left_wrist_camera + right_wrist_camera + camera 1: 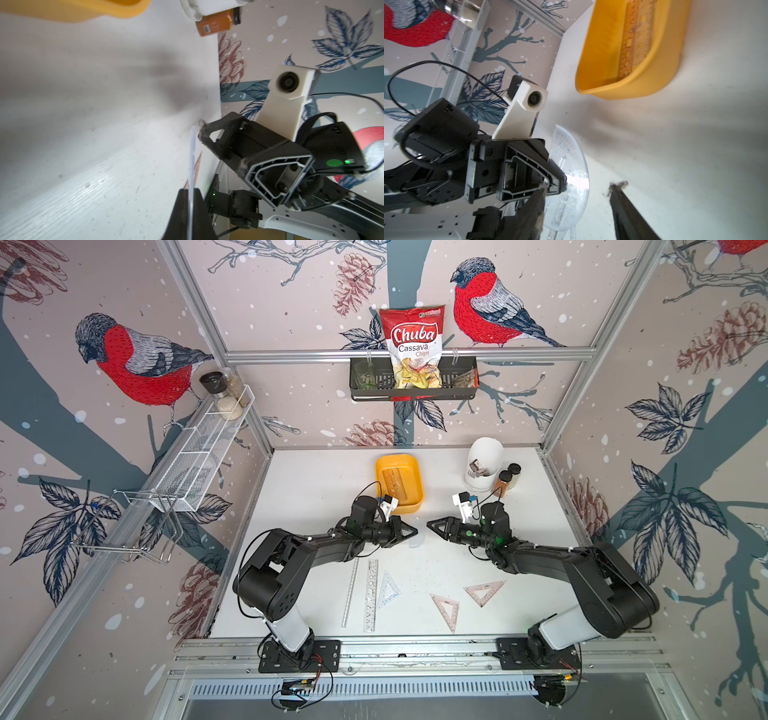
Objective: Put the scattered rulers into the storage box
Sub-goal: Pick up the ruler from the center of the board.
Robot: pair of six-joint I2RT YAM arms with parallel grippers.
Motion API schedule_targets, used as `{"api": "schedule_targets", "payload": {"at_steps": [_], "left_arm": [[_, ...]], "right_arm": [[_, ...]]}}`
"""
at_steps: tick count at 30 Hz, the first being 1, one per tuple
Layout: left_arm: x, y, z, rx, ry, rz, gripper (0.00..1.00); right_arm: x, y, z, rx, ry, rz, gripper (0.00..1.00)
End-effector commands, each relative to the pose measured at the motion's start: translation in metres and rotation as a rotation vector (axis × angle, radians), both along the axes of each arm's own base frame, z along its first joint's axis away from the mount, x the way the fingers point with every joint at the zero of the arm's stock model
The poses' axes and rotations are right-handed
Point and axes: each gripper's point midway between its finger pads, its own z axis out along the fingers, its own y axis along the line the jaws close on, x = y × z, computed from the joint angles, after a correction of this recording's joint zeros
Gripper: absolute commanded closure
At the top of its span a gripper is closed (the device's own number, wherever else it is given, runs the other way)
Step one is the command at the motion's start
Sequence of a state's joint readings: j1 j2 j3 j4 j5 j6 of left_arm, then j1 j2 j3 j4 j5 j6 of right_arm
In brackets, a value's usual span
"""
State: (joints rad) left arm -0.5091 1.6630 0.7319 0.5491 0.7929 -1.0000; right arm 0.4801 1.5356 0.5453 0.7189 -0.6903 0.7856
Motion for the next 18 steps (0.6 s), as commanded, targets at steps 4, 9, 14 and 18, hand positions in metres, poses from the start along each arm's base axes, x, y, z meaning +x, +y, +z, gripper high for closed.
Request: {"api": "schedule_targets", "payload": {"at_steps": [4, 9, 14, 18], "left_arm": [[0.005, -0.003, 0.051, -0.16, -0.082, -0.036, 1.0], [0.008, -0.001, 0.053, -0.183, -0.08, -0.03, 1.0], [0.01, 0.0, 0.054, -0.184, -0.085, -0.024, 1.0], [0.01, 0.0, 0.054, -0.183, -0.088, -0.022, 1.0]], "right_arm": [[-0.003, 0.02, 0.045, 0.187, -0.014, 0.111, 0.46], [-0.004, 0.031, 0.057, 0.215, -0.023, 0.147, 0.54], [0.0, 0.034, 0.059, 0.217, -0.024, 0.149, 0.69], [0.005, 0.038, 0.058, 0.204, -0.021, 0.151, 0.82]]}}
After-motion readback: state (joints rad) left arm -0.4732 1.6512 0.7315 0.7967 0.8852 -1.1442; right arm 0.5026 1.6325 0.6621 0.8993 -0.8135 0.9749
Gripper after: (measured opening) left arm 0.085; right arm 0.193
